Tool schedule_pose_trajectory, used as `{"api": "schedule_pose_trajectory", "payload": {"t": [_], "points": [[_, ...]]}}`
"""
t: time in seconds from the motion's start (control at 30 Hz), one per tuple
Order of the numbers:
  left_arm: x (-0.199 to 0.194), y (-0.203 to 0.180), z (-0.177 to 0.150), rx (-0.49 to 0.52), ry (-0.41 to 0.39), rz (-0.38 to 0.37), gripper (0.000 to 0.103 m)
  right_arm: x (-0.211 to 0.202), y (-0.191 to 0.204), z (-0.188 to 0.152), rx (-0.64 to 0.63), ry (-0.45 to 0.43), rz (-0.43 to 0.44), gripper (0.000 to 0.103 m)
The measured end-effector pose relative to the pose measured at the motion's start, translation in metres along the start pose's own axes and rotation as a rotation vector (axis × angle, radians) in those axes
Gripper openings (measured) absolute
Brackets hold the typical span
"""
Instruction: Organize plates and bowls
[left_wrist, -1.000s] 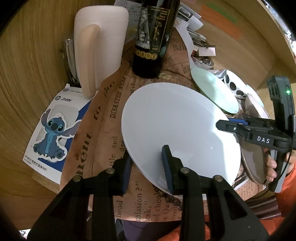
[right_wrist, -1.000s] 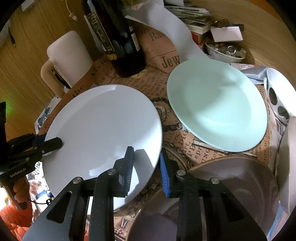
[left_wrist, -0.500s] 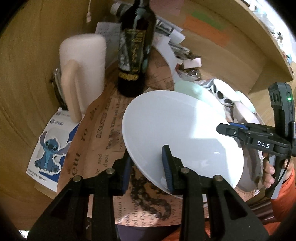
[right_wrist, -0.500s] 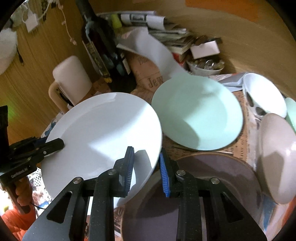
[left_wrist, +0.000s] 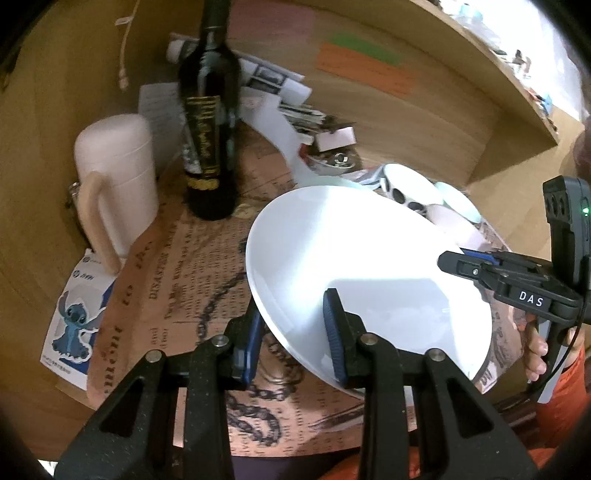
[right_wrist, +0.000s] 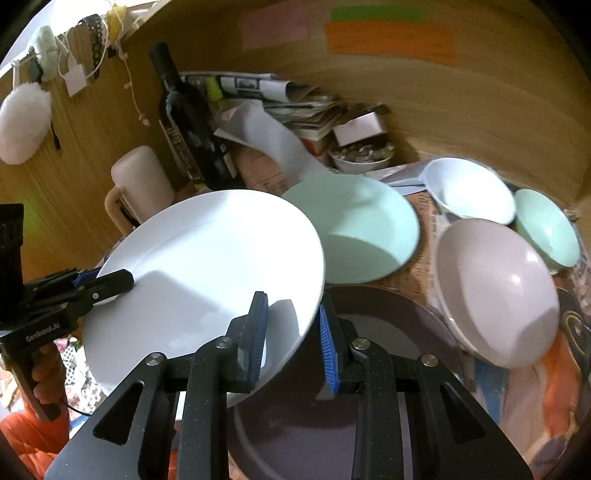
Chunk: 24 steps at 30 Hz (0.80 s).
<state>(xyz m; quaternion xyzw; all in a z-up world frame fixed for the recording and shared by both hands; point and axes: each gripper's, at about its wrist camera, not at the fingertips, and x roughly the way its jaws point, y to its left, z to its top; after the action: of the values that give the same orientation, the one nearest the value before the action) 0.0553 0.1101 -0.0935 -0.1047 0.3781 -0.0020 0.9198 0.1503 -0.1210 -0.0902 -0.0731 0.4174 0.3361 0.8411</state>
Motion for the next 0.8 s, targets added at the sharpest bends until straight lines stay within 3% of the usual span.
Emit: {"api": "schedule_pose_trajectory", "payload": {"t": [0.8], "points": [[0.035,-0.065,-0.017,0.121,0.092,-0.101,0.032,-0.034,-0.054,-0.053,0.154,0.017,-0.082,0.024]]}}
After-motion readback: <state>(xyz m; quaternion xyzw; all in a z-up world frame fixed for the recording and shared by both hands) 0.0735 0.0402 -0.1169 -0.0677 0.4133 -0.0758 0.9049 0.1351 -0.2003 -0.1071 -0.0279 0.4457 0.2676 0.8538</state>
